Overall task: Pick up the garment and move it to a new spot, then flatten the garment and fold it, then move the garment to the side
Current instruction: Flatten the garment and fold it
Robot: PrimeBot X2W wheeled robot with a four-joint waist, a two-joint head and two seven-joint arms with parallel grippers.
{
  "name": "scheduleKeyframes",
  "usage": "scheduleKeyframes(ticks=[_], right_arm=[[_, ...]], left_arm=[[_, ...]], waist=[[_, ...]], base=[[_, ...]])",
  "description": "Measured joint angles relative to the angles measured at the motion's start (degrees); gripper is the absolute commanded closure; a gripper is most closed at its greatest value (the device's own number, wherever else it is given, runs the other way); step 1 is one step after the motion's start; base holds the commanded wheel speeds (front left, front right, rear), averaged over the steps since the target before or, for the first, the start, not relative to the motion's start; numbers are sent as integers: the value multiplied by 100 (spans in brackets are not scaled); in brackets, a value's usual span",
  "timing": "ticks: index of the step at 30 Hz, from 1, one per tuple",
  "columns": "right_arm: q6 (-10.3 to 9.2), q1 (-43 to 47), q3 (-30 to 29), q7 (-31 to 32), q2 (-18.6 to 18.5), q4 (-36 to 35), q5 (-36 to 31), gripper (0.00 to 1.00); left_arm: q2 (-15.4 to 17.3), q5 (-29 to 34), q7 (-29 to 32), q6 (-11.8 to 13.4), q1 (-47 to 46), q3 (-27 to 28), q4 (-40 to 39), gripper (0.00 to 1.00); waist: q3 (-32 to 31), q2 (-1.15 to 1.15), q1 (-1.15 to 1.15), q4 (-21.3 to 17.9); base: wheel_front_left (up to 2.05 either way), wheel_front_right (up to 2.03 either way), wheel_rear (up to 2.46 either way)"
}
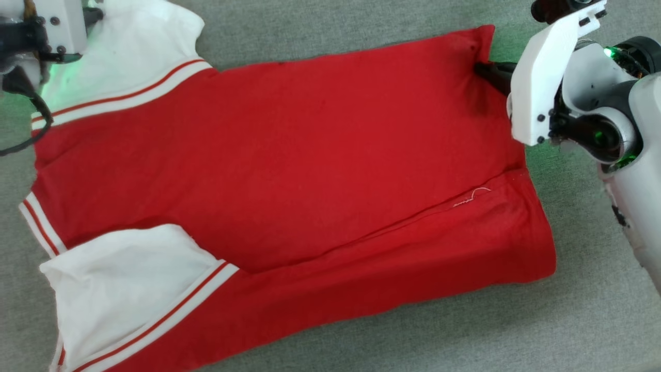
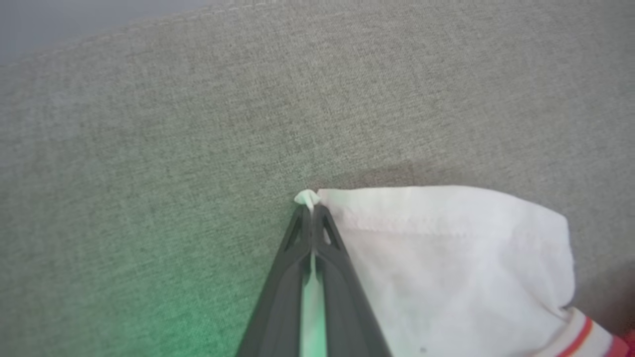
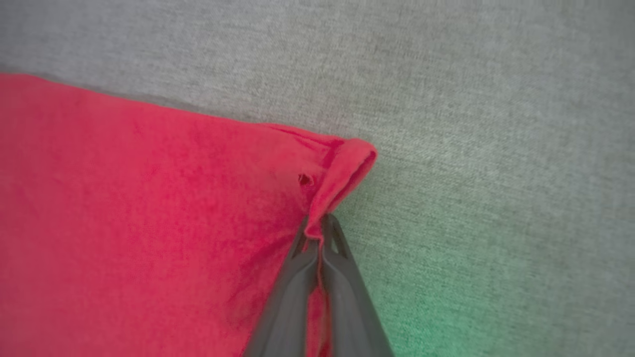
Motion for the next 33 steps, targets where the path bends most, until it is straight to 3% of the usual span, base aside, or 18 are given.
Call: scheduleKeyframes(ticks=[14, 21, 26, 30, 33], right_arm=[[3, -167, 724, -1037, -642, 327, 320, 100], [3, 168, 977, -1443, -1217, 24, 543, 100], [3, 608, 1040, -1667, -1664, -276, 724, 100], [2, 1053, 1004, -1733, -1979, -565, 820, 100], [2, 1450, 917, -1773, -2173, -806, 879, 100]], left_arm=[[-218, -180, -394, -224, 9, 79, 36, 100], [-94, -292, -377, -271, 154, 27, -427, 100], [167, -391, -345, -270, 581, -34, -1214, 100], [517, -534, -296, 12, 1151, -24, -2296, 100], [988, -575, -302, 417, 1647, -7, -3346, 100]], waist=[[-441, 0, 0, 314], [-832, 0, 0, 617], [-1156, 0, 0, 849], [-1430, 0, 0, 1027], [-1628, 0, 0, 1149]], base=[[0, 0, 0], [0, 0, 0], [0, 0, 0], [0, 0, 0], [0, 0, 0]])
